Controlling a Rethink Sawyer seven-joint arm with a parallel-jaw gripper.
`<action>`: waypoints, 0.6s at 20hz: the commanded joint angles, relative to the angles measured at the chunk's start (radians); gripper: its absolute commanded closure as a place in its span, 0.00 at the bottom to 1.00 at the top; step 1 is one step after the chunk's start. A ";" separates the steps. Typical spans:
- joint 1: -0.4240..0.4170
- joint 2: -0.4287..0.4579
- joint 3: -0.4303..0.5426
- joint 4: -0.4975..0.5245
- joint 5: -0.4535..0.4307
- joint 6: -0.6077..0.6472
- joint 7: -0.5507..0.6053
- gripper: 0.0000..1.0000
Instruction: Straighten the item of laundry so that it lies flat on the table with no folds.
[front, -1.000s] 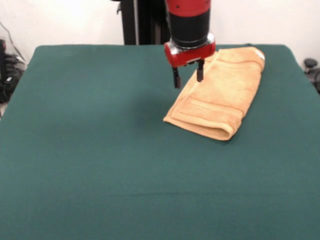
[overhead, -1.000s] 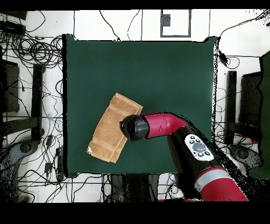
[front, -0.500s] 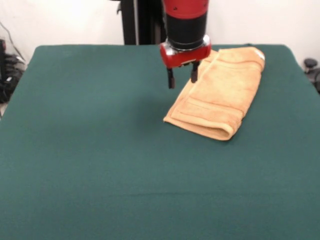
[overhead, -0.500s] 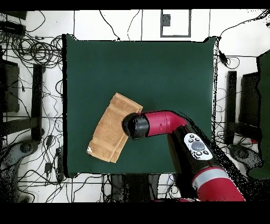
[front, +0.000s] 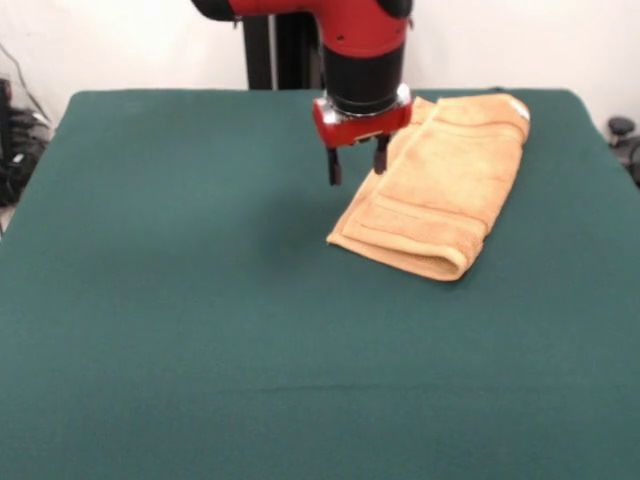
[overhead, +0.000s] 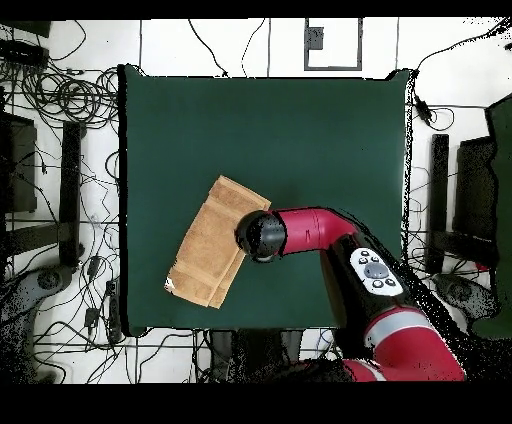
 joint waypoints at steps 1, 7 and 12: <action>0.020 0.054 0.032 -0.045 -0.029 0.031 0.000 0.00; 0.023 0.069 0.027 -0.054 -0.033 0.029 0.003 0.00; 0.048 0.074 -0.005 -0.079 -0.040 0.096 0.000 0.00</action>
